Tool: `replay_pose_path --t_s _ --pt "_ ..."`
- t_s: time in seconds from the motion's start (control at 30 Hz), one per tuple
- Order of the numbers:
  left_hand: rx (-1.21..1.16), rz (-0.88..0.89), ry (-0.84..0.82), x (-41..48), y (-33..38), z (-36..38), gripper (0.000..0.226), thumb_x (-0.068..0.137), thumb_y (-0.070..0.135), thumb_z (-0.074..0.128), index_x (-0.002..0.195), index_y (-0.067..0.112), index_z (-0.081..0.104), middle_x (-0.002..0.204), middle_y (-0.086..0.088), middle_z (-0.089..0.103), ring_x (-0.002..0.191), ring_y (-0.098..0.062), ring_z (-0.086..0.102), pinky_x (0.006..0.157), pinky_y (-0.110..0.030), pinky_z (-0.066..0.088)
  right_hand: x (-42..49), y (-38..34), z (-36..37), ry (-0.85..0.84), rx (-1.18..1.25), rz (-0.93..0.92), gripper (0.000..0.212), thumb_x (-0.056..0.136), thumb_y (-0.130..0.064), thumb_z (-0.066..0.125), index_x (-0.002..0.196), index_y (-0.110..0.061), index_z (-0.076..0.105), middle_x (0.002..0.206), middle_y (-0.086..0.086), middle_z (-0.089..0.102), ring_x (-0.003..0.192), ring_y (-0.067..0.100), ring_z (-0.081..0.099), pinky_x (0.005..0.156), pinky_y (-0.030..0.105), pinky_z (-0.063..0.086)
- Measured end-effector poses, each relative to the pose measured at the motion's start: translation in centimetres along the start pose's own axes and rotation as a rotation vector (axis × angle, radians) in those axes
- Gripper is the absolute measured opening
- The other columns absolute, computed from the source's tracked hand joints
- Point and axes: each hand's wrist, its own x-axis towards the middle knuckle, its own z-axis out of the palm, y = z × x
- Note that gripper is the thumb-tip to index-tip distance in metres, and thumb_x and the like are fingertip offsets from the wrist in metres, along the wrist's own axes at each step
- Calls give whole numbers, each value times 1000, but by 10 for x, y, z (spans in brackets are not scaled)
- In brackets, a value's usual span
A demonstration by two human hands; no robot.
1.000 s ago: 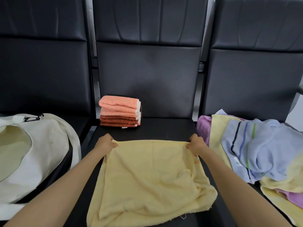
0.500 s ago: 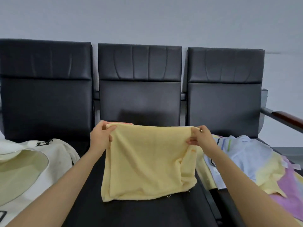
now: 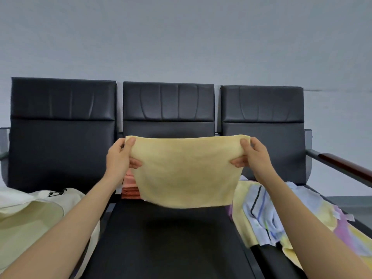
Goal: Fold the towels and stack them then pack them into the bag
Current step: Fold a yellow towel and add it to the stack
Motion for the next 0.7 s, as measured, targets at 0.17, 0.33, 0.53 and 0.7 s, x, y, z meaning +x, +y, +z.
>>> replay_pose_path --t_s 0.17,0.33,0.53,0.7 --pt "57 -143 -71 8 -4 -10 35 94 32 60 101 -3 63 77 -15 64 47 -16 65 48 -25 56 5 5 4 43 -191 38 32 100 -29 44 104 2 52 63 11 57 38 15 58 39 24 47" --pt "2 -286 -190 2 -22 -14 31 100 28 50 112 1 58 106 -15 68 82 -28 73 73 -34 59 3 26 7 -243 8 404 34 102 -28 42 130 -10 47 114 12 63 79 27 73 70 38 60" --pt "-16 -174 -175 -7 -28 -17 35 101 27 47 112 -5 55 111 -13 67 92 -22 71 86 -33 55 -1 45 15 -217 178 360 31 104 -30 38 127 -11 49 126 9 60 96 24 70 95 40 50" --pt "-53 -135 -102 -7 -22 -25 34 100 29 49 111 -2 58 104 -12 69 86 -22 73 82 -31 57 -3 38 19 -219 197 302 33 103 -29 40 130 -12 49 124 9 62 96 24 71 99 40 49"
